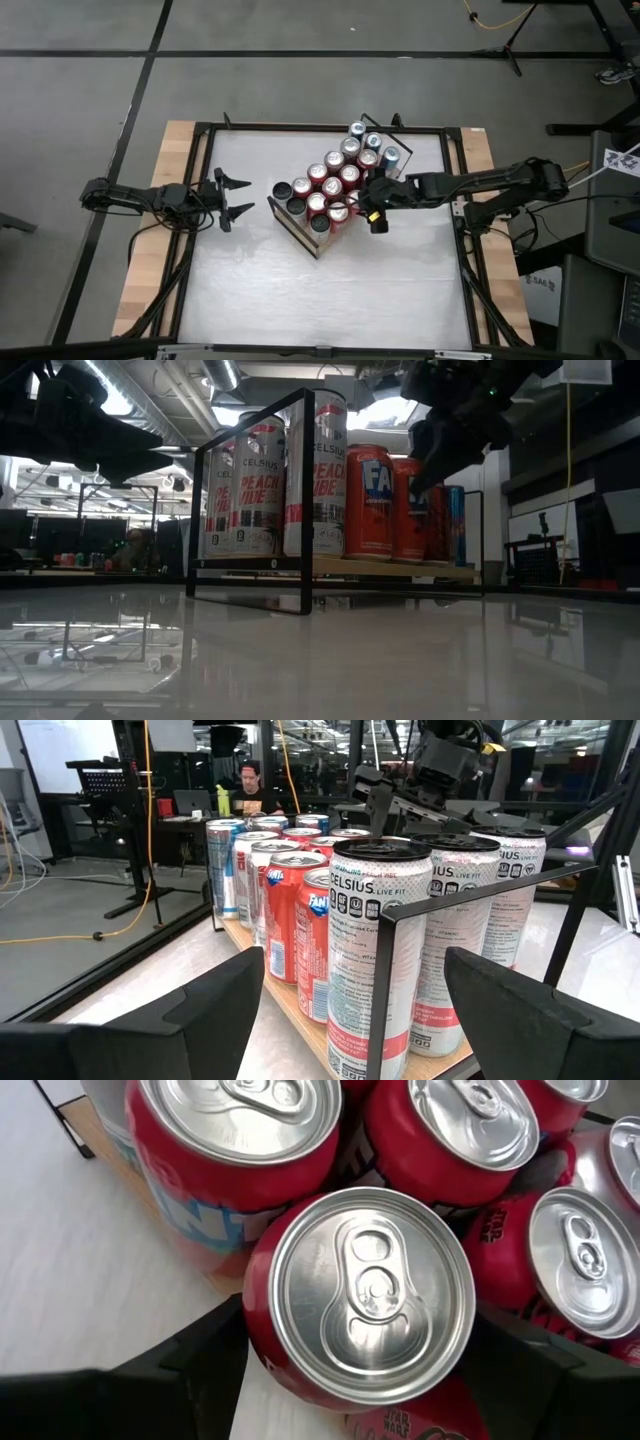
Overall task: Place canned beverage on shelf
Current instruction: Put the orange soda can on the shelf aligned with the other orange soda can, then return to Home Position
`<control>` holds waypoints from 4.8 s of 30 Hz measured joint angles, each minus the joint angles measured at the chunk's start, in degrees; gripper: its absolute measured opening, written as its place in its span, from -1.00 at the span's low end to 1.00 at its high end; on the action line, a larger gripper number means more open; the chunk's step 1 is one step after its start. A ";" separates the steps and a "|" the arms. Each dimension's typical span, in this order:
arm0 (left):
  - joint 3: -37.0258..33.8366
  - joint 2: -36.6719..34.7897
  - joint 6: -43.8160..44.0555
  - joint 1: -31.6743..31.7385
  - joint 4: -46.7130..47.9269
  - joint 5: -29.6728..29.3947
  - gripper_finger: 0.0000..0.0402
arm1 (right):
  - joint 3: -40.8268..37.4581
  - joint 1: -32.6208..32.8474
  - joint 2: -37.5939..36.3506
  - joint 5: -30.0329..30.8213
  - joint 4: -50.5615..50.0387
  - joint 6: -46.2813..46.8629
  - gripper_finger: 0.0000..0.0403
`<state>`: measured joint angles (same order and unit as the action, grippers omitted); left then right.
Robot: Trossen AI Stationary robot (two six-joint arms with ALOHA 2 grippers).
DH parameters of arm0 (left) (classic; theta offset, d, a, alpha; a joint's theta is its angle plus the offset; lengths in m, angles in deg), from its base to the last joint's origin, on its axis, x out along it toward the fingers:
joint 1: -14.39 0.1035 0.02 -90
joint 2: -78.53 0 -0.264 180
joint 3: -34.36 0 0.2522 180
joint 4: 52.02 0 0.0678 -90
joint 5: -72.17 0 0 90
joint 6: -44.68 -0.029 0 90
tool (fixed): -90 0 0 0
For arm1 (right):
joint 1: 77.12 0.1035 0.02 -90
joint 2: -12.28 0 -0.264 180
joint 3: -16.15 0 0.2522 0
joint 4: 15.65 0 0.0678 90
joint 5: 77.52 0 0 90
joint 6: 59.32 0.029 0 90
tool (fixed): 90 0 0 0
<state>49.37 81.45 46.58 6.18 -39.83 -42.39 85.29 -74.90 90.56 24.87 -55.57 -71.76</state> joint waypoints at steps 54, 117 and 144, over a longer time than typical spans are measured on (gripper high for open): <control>0.01 0.00 0.02 0.00 -0.01 0.00 0.52 | 4.61 0.00 -0.07 -0.26 -1.50 -4.59 0.89; -0.02 0.00 -0.01 -0.02 0.01 0.00 0.52 | -18.88 0.00 -50.57 2.38 3.78 3.22 -0.97; 0.01 0.02 -0.01 0.00 -0.01 0.00 0.52 | -47.24 0.00 -78.09 -3.54 21.65 8.15 -1.00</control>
<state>49.38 81.47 46.57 6.18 -39.84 -42.39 38.04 -74.90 12.47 21.32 -33.92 -63.61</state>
